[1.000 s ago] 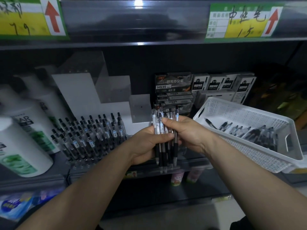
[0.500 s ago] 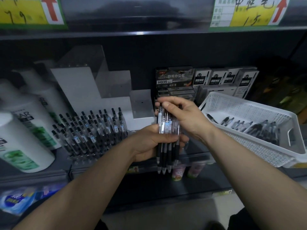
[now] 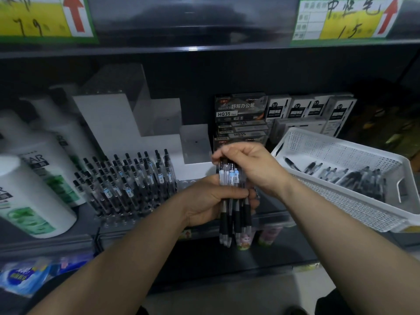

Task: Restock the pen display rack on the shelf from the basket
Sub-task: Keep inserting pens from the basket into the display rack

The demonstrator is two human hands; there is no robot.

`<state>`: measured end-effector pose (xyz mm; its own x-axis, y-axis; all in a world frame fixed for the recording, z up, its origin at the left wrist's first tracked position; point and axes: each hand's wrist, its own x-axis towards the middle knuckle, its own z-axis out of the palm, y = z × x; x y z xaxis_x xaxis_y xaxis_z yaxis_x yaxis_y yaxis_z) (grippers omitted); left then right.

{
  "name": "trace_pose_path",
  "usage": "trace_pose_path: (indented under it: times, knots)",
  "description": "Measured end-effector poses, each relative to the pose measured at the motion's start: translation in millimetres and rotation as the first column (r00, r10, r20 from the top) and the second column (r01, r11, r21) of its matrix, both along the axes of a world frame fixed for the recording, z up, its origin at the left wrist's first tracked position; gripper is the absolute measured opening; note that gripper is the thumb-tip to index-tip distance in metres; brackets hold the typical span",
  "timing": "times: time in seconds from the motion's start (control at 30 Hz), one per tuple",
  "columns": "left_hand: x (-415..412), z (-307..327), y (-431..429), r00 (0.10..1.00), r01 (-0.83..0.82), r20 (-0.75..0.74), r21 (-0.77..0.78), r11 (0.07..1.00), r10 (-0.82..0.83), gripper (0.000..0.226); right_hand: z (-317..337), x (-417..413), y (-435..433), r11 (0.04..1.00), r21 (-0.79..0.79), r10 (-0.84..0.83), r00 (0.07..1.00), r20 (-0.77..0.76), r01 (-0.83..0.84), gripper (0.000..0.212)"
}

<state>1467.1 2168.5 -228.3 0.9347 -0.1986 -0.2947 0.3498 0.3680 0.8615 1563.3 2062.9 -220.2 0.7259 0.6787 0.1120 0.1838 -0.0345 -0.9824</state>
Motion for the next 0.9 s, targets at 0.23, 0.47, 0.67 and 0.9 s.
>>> trace_pose_path:
  times: [0.23,0.47,0.67,0.9]
  knots:
    - [2,-1,5,0.999,-0.039,-0.008,-0.009,0.999,0.039,0.017,-3,3,0,0.996,0.057,-0.064,0.994,-0.085,0.069,0.021]
    - [4,4,12,0.991,-0.126,0.05,-0.003,0.992,0.126,0.025,3,4,-13,0.974,-0.077,0.178,0.928,-0.326,-0.214,0.016]
    - [3,4,16,0.993,-0.096,0.069,-0.006,0.995,0.096,0.03,2,8,-17,0.975,-0.02,0.198,0.912,-0.358,-0.22,0.018]
    - [3,5,17,0.994,-0.083,0.079,0.032,0.996,0.081,0.034,8,6,-20,0.969,-0.028,0.219,0.902,-0.372,-0.247,0.014]
